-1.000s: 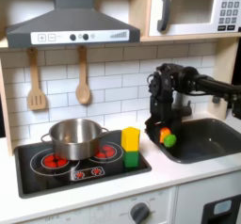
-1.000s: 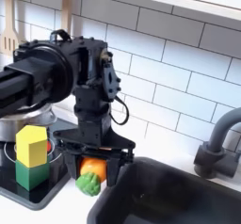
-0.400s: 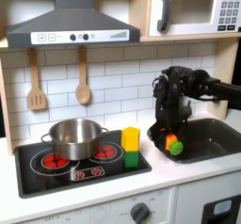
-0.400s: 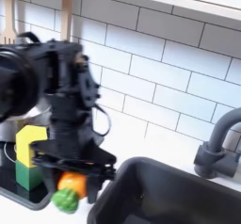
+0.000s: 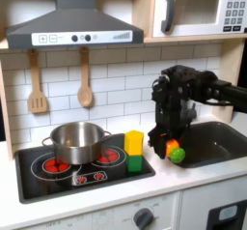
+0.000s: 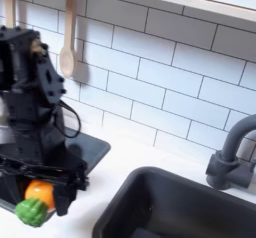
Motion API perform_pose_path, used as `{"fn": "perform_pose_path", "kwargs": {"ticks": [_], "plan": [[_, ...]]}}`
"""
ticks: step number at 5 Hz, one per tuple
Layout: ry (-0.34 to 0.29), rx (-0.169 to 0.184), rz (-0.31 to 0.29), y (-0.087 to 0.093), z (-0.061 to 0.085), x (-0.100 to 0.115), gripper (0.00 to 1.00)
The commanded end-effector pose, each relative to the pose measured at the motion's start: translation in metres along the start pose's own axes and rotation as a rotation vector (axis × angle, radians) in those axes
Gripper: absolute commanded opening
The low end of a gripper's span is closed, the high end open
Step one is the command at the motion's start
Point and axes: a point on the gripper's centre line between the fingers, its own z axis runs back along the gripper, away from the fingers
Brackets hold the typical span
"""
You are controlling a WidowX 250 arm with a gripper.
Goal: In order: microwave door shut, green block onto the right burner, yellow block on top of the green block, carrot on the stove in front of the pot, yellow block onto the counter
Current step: 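Put the carrot on the stove in front of the pot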
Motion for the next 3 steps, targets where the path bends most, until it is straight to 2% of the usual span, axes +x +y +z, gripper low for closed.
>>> {"fn": "perform_pose_path", "kwargs": {"ticks": [1, 3], "plan": [[0.022, -0.021, 0.032, 0.0194, 0.0139, -0.0094, 0.00], [0.023, -0.056, 0.005, 0.0094, 0.0208, -0.0102, 0.00]]}}
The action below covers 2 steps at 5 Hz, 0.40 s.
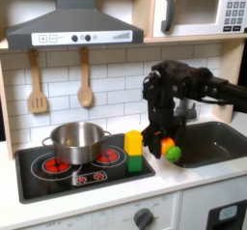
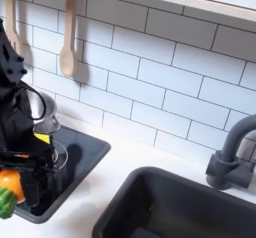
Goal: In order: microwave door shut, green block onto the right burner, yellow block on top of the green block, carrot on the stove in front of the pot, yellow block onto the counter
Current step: 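Put the carrot on the stove in front of the pot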
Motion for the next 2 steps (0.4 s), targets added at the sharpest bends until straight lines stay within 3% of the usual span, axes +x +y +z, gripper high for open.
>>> {"fn": "perform_pose_path", "kwargs": {"ticks": [1, 2], "plan": [[0.000, -0.018, -0.004, -0.003, 0.004, -0.003, 0.00], [-0.021, -0.005, 0.036, 0.012, 0.008, 0.005, 0.00]]}}
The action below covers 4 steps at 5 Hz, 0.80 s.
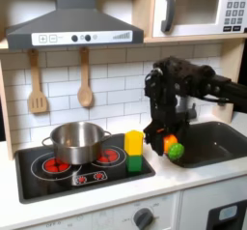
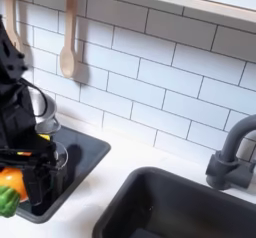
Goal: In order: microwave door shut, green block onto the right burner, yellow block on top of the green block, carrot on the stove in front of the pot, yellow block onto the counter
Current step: 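Put the carrot on the stove in front of the pot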
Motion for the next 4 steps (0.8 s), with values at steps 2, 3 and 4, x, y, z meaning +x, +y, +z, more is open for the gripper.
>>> {"fn": "perform_pose_path", "kwargs": {"ticks": [2, 3, 4], "plan": [[-0.052, 0.040, 0.116, 0.053, 0.008, 0.022, 0.00], [-0.056, 0.054, 0.144, 0.069, 0.006, 0.029, 0.00], [-0.058, 0.071, 0.173, 0.081, 0.002, 0.038, 0.00]]}}
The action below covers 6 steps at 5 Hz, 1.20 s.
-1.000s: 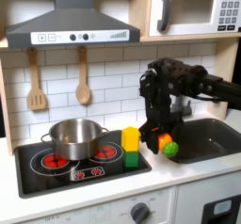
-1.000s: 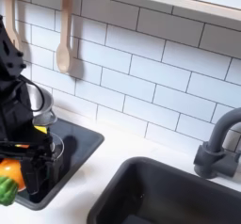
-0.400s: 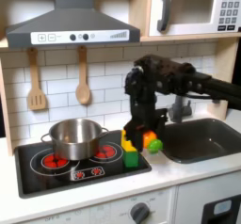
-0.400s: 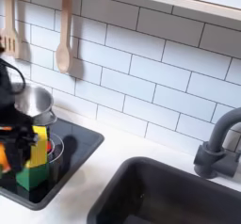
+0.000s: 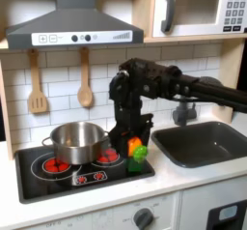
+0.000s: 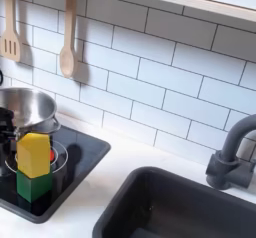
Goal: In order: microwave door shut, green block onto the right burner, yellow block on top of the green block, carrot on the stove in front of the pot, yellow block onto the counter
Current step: 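Put the carrot on the stove in front of the pot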
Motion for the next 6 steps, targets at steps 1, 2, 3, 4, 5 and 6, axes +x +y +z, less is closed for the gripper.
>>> {"fn": "perform_pose_path", "kwargs": {"ticks": [1, 2, 3, 4, 5, 6], "plan": [[-0.007, 0.032, 0.072, 0.026, -0.010, 0.025, 0.00], [-0.007, 0.055, 0.090, 0.040, -0.019, 0.037, 0.00], [0.011, 0.078, 0.125, 0.053, -0.028, 0.042, 0.00], [0.016, 0.090, 0.135, 0.065, -0.032, 0.046, 0.00], [0.025, 0.106, 0.152, 0.074, -0.035, 0.046, 0.00], [0.025, 0.117, 0.173, 0.082, -0.035, 0.047, 0.00]]}}
